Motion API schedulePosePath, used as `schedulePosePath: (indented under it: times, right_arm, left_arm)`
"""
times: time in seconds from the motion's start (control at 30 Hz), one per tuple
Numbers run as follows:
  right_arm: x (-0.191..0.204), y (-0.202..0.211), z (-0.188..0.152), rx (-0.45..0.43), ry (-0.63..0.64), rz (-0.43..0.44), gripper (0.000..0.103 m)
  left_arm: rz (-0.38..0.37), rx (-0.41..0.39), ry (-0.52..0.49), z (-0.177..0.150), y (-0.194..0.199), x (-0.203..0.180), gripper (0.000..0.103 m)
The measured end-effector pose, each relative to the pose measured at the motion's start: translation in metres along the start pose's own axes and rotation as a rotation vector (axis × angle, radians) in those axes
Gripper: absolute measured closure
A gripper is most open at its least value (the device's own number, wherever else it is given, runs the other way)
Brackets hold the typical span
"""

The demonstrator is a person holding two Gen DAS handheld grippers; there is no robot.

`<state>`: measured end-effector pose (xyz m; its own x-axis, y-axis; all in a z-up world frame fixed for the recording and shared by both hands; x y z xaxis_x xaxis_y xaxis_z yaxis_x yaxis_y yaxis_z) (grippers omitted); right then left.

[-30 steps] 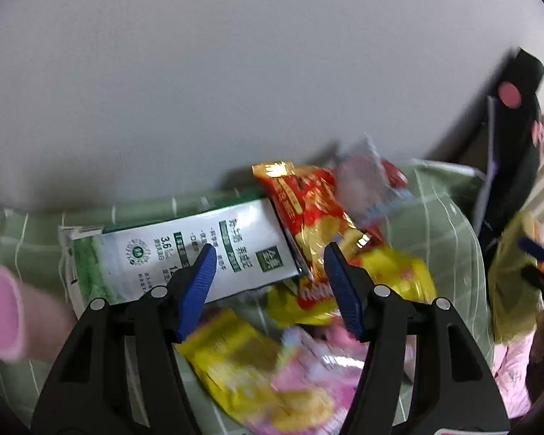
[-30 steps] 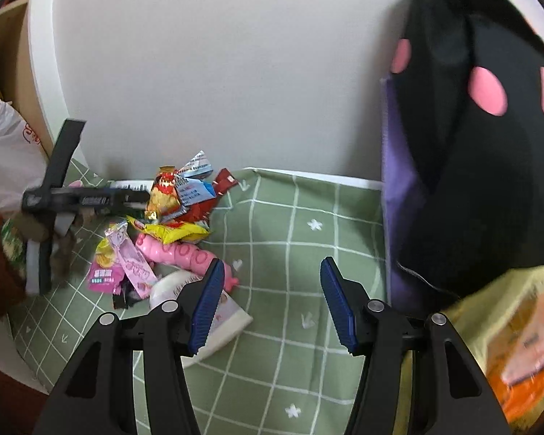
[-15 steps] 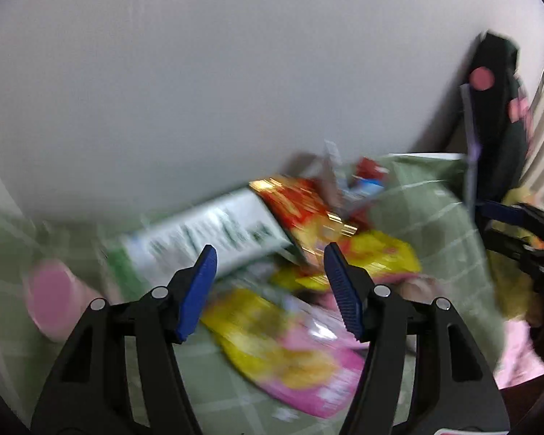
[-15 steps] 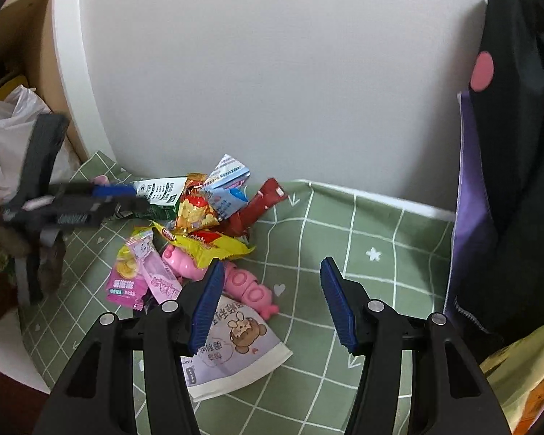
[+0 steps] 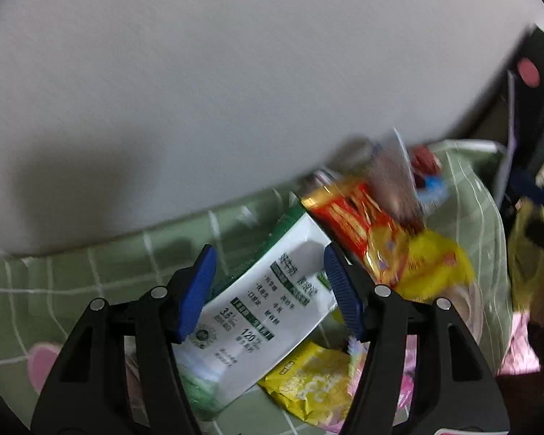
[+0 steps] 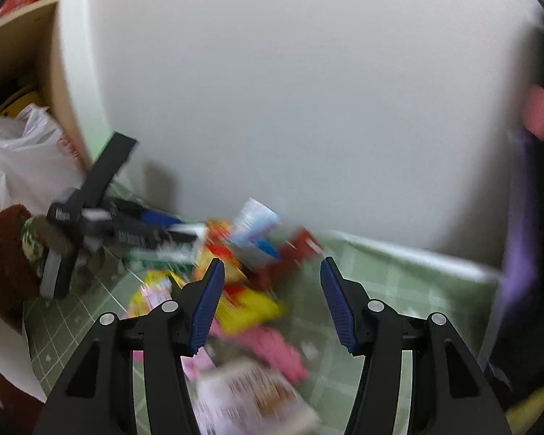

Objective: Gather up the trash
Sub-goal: 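Move both grippers back to the table toward the milk carton and wrappers, then grasp the green milk carton with the left gripper while the right grasps a red wrapper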

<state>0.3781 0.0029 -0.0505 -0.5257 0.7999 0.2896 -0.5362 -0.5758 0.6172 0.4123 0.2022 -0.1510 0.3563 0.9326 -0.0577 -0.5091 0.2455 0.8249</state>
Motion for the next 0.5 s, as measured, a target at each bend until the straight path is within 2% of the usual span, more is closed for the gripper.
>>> schedulePosePath:
  times: [0.07, 0.13, 0.23, 0.3, 0.37, 0.4, 0.5]
  right_arm:
    - [0.015, -0.02, 0.004, 0.01, 0.082, 0.032, 0.058]
    - [0.021, -0.045, 0.003, 0.038, 0.176, -0.002, 0.059]
    - [0.015, -0.073, 0.001, 0.099, 0.238, -0.028, 0.064]
    - [0.008, -0.086, -0.003, 0.167, 0.24, -0.014, 0.072]
    - [0.004, -0.082, -0.001, 0.194, 0.206, 0.006, 0.08]
    - [0.003, -0.077, 0.001, 0.192, 0.196, 0.005, 0.095]
    - [-0.003, -0.054, 0.007, 0.174, 0.123, -0.011, 0.097]
  left_arm:
    - [-0.035, 0.011, -0.014, -0.005, -0.001, -0.004, 0.045]
    - [-0.059, 0.011, -0.01, -0.007, 0.0, -0.005, 0.045]
    - [-0.086, -0.003, 0.008, -0.009, 0.0, -0.005, 0.045]
    - [-0.111, -0.014, 0.009, -0.014, 0.008, -0.005, 0.045]
    - [-0.116, -0.013, 0.003, -0.016, 0.011, -0.008, 0.044]
    - [-0.113, -0.01, -0.004, -0.017, 0.012, -0.008, 0.044]
    - [-0.077, 0.019, -0.049, -0.015, 0.009, -0.019, 0.044]
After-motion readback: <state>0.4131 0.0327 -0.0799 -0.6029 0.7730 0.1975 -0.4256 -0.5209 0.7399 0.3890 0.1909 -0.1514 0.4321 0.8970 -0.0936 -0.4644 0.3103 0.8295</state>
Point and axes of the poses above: each gripper's, at about its wrist camera, not at the fingertips, and y roughly against the way its jaws point, x to its left, z to its top, the point moved 7 cm from there along -y, roughly the way its jaws point, and after that the axes turned 15 degrees about -y, right-handed, at the moved point
